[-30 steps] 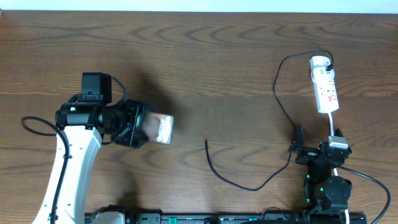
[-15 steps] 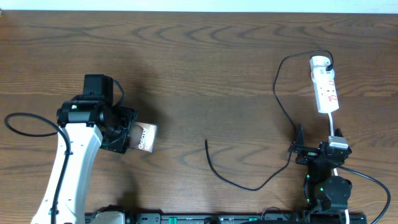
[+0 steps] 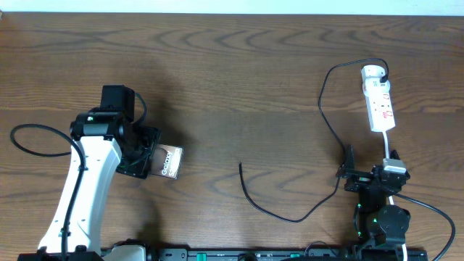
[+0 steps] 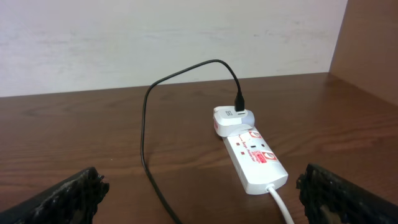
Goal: Plug charger to phone and switch on socket
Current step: 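Move the right gripper toward the phone held by the left gripper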
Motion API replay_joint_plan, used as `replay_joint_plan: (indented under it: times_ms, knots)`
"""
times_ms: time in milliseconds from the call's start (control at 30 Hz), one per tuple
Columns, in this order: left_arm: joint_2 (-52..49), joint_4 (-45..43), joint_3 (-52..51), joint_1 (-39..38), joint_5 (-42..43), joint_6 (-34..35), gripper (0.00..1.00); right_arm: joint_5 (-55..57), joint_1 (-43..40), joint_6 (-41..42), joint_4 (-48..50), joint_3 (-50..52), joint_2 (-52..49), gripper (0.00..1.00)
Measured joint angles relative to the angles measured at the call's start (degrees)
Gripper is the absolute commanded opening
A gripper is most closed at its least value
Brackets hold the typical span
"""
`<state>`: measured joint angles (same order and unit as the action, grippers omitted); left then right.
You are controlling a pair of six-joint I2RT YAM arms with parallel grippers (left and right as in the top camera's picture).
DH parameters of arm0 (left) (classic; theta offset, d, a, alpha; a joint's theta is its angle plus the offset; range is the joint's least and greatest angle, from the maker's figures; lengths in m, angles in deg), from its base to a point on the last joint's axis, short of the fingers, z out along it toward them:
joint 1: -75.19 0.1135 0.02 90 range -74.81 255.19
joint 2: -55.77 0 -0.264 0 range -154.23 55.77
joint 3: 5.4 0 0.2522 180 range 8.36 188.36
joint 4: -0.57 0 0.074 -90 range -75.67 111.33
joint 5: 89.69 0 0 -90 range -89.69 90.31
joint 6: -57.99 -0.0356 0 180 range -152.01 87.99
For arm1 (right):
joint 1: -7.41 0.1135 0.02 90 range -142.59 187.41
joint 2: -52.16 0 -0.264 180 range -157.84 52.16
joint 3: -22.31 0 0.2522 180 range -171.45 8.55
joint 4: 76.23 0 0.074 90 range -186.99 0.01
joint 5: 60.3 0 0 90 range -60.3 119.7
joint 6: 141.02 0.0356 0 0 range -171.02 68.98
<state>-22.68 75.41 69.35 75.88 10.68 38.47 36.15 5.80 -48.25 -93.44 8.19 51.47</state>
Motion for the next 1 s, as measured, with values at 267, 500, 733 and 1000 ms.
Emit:
replay_joint_plan:
  times_ms: [267,500,733,1000]
  knots:
    - [0.00,-1.64,0.00,-3.10,-0.24,-0.02,0.07,0.00,0.00,0.02,0.00,0.00,0.00,0.99]
    - [0.00,-3.85,0.00,-5.42,-0.22,0.24,0.07,-1.51,0.00,1.88,-0.07,0.00,0.00,0.99]
    - [0.00,-3.89,0.00,-5.42,-0.22,1.14,0.07,-12.98,0.00,7.39,3.08,0.00,0.00,0.99]
    - [0.00,-3.89,0.00,-5.42,-0.24,1.33,0.07,-26.18,0.00,17.46,4.55,-1.99,-7.54,0.99]
